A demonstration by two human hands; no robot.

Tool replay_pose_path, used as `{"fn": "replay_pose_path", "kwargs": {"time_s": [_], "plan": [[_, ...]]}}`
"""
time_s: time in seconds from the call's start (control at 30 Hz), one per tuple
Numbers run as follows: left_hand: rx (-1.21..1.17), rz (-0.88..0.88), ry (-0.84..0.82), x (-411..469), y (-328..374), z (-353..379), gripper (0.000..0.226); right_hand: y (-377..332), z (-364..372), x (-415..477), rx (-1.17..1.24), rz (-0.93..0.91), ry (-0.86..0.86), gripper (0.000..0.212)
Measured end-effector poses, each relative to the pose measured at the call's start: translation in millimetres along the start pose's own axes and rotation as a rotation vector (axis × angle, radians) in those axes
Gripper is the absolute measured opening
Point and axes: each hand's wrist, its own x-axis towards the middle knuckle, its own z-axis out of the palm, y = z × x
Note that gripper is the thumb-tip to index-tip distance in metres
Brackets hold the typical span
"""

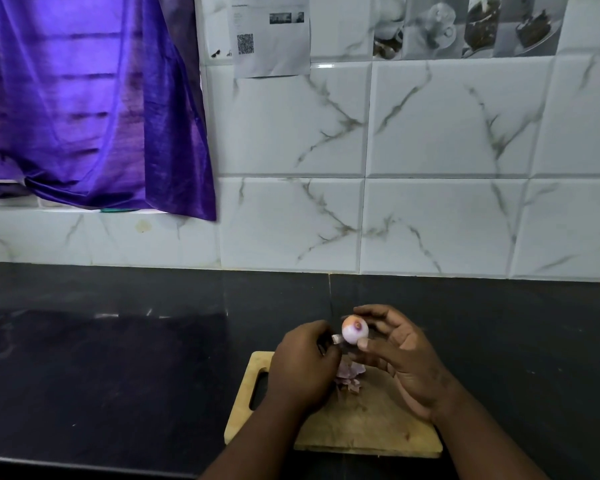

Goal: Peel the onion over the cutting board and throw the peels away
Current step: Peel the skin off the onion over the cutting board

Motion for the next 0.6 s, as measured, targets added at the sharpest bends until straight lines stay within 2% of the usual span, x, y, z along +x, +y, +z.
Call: {"fn": "replay_pose_path", "kwargs": {"time_s": [0.13,0.23,0.4,0.6], "plan": [[-0.208,0.015,0.070,-0.4,-0.4,-1.8,0.018,1.9,-1.5,1.7,-0.070,0.023,0.038,0.035],[-0.269,0.042,0.034,-2.5,2.0,-2.9,0.027,1.0,-0.5,1.5,-0.102,-0.003,0.055,0.038],[-0.196,0.045,-0.004,-1.2,1.1,-1.6,0.017,-1.2,-0.4,1.5,-0.077,-0.029,0.087,0.038],[0.044,-0.023,0.007,2.1,-0.7,0.7,0.021,-0.4,0.1,0.5,-0.076,0.000,0.062,0.039]]}}
